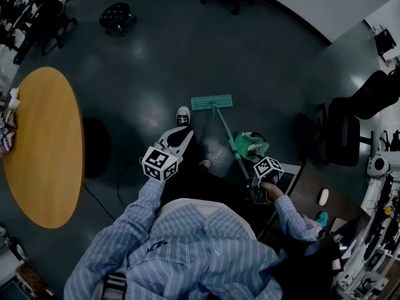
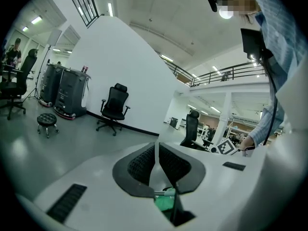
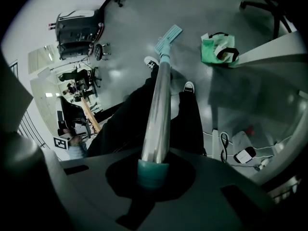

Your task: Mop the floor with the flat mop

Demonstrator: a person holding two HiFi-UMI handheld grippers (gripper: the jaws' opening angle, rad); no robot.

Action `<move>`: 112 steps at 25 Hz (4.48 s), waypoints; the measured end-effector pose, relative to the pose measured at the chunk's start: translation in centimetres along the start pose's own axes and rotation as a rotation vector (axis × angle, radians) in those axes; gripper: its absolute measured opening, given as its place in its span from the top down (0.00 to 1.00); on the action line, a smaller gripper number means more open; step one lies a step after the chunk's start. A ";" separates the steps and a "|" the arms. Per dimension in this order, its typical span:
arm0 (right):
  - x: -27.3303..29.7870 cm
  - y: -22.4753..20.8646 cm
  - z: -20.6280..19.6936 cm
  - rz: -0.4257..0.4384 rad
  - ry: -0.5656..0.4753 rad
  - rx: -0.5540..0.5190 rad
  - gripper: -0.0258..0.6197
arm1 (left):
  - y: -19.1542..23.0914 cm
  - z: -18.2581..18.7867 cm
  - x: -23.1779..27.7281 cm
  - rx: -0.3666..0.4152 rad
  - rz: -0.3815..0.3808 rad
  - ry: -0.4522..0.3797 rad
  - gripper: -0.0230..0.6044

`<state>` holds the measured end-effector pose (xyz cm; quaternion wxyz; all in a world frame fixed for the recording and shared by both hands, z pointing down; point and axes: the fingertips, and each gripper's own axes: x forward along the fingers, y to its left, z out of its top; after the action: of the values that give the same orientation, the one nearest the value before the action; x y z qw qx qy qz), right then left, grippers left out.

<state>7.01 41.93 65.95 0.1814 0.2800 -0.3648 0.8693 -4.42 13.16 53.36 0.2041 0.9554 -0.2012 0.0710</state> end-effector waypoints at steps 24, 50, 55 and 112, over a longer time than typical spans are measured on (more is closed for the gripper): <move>-6.3 9.1 17.6 -0.071 0.026 -0.083 0.95 | 9.4 3.1 6.9 -0.024 0.054 0.080 0.92; -13.0 35.8 57.9 -0.157 0.017 -0.175 0.95 | 34.7 10.6 18.0 -0.135 0.203 0.114 0.92; -13.1 40.9 65.1 -0.198 0.003 -0.206 0.95 | 37.9 11.6 19.4 -0.154 0.235 0.093 0.92; -1.2 18.5 31.9 -0.020 -0.050 -0.077 0.95 | 18.3 1.8 4.5 -0.105 0.260 0.016 0.92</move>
<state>9.60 6.01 73.77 0.1916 0.2983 -0.3997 0.8453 -7.81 -4.50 59.35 0.2444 0.9087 -0.3251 0.0941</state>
